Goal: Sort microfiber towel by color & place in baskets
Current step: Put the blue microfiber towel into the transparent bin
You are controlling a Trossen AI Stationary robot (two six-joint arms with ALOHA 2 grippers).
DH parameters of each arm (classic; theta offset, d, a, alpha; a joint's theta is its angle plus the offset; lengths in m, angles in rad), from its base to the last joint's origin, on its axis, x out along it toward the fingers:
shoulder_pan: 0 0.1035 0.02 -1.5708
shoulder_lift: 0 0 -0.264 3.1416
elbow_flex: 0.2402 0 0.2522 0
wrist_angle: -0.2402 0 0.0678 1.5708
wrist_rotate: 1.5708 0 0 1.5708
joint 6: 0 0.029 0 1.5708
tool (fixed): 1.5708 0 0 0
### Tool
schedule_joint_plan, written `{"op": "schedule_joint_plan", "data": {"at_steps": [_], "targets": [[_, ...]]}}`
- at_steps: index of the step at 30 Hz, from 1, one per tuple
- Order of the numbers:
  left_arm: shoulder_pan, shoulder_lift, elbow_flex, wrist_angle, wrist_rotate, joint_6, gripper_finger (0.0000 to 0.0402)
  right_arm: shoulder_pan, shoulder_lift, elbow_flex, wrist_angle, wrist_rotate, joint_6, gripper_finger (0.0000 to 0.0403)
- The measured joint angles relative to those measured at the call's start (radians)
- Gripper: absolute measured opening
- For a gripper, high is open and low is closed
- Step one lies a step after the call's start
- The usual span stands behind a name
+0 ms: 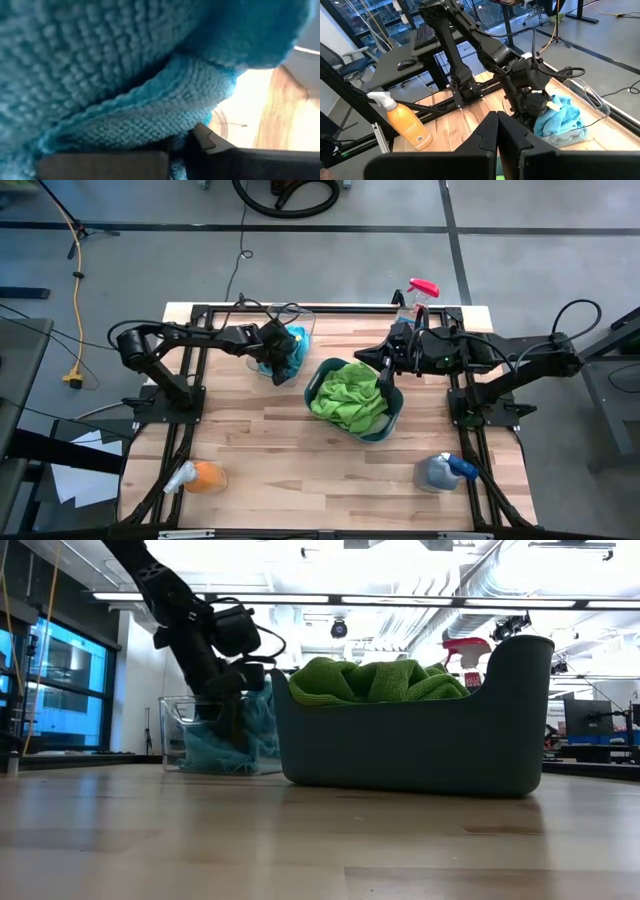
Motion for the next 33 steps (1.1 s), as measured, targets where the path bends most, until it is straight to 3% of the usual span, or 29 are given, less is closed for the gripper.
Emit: {"op": "schedule_joint_plan", "data": {"at_steps": [5,17,27,33], "targets": [[-0.001,-0.033,-0.002,-0.017,-0.005,-0.021,0.0051,0.0,0.0,0.0,0.0,0.0,0.0,0.0],[0.0,-0.149,0.148,-0.316,0.033,-0.025,0.0205,0.0,0.0,0.0,0.001,0.0,-0.006,0.0],[0.0,-0.286,0.264,-0.556,0.047,-0.016,0.0221,0.0,0.0,0.0,0.001,0.0,-0.026,0.0],[0.0,-0.374,0.315,-0.594,0.048,-0.022,0.0221,0.0,0.0,0.0,0.001,0.0,-0.047,0.0]]}}
